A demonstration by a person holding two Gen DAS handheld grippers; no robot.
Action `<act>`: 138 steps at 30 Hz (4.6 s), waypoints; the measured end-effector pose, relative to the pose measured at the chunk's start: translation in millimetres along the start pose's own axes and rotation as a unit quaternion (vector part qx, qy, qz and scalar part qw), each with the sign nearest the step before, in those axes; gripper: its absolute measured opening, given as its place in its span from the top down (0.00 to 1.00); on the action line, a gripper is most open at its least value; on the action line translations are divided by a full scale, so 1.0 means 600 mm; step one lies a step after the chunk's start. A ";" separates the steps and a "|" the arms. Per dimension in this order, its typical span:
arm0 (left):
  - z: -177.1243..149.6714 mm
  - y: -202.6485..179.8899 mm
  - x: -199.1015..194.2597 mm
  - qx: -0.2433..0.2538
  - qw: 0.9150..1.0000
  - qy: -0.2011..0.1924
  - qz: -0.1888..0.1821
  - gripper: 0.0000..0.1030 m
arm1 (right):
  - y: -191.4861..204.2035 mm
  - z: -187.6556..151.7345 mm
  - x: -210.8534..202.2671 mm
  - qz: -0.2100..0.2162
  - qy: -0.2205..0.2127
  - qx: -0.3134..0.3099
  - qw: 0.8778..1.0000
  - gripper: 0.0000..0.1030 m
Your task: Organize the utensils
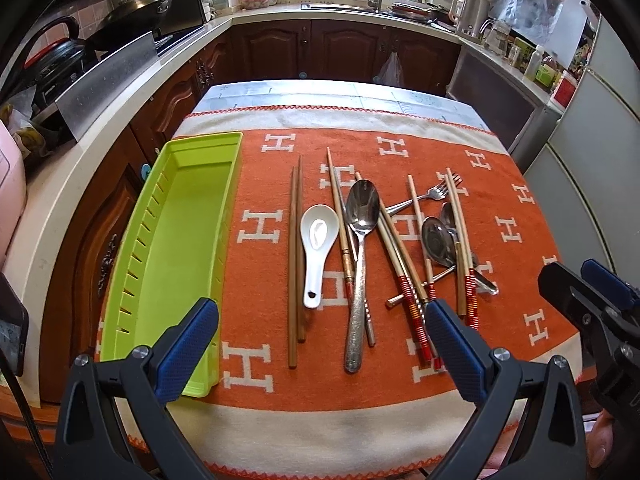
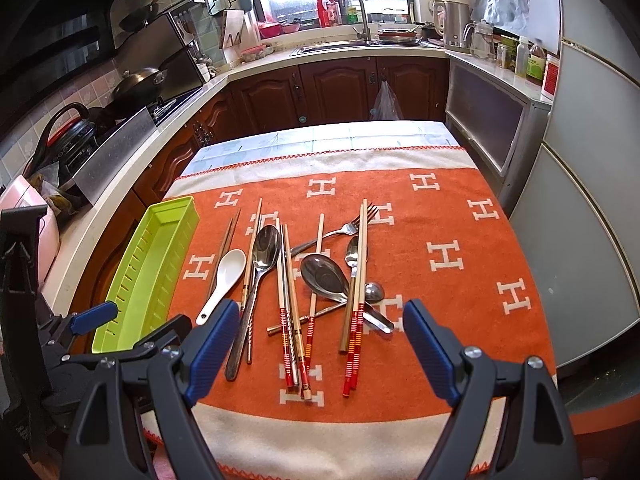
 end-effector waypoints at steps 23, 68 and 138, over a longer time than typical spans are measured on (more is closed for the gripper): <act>0.027 -0.020 -0.045 0.030 0.999 -0.037 -0.002 0.01 | -0.044 0.019 -0.030 0.009 -0.021 0.028 0.999 0.22; 0.017 -0.122 0.200 0.012 0.981 0.150 -0.122 0.67 | -0.075 -0.009 0.250 0.138 0.195 0.079 0.968 0.83; 0.034 -0.201 0.239 0.053 0.975 0.172 -0.131 0.67 | -0.126 -0.009 0.247 0.184 0.164 0.131 0.960 0.96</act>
Point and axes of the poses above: each gripper's, at about its wrist camera, not at the fingertips, and x roughly the way its jaws point, y to its left, z to its top, the point moved 10 cm from there along x, roughly the way its jaws point, and after that the axes turned 5 degrees about -z, right-handed, at the moved point
